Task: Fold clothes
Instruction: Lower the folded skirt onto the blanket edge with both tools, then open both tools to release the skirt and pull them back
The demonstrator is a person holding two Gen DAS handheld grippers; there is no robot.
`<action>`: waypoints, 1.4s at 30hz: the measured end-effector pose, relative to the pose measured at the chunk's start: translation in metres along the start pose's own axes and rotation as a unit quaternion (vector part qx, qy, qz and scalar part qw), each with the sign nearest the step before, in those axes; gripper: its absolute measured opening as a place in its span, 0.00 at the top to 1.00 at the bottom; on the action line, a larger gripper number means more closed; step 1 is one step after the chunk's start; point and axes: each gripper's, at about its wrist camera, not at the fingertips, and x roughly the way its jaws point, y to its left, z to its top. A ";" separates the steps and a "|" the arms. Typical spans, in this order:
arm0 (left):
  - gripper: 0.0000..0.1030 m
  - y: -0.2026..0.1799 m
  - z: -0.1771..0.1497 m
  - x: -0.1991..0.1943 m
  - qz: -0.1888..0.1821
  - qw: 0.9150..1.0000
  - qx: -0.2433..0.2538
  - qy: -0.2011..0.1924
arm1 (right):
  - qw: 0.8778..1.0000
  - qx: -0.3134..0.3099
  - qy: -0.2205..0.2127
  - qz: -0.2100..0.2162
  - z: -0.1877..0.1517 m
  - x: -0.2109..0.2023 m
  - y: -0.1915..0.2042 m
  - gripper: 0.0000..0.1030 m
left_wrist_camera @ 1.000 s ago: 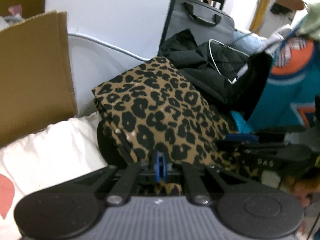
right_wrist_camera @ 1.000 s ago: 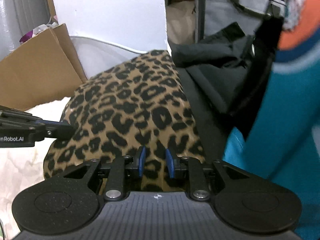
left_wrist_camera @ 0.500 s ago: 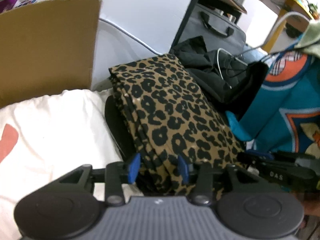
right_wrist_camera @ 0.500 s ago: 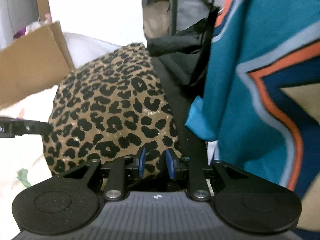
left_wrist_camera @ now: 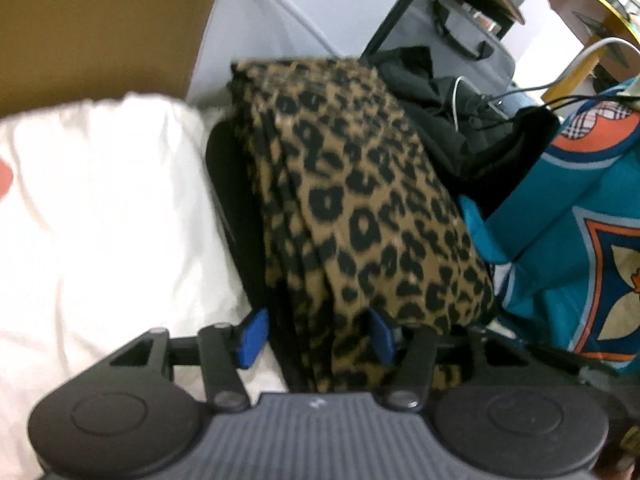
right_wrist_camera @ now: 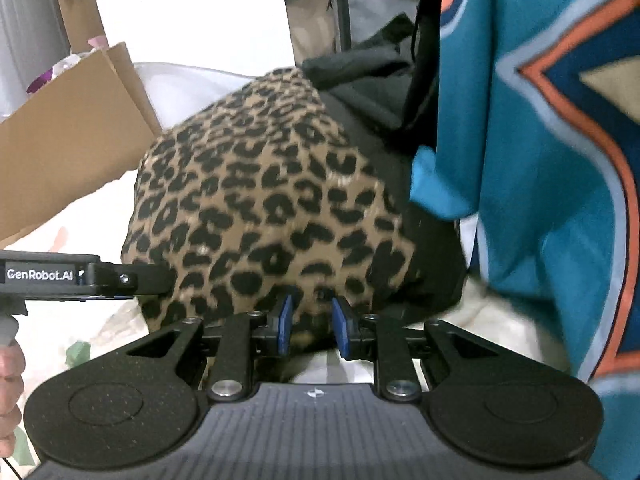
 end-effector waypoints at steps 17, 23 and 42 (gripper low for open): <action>1.00 0.019 -0.032 -0.002 -0.038 0.998 -0.036 0.041 | 0.999 0.036 0.036 0.000 -0.022 -0.026 -0.002 0.72; 1.00 0.021 -0.032 -0.032 -0.023 0.998 -0.015 0.048 | 0.998 0.055 0.038 -0.005 -0.013 -0.040 0.000 0.72; 0.01 0.014 0.019 -0.188 0.144 0.985 -0.051 0.073 | 0.992 0.070 0.099 -0.029 0.057 -0.121 0.031 0.01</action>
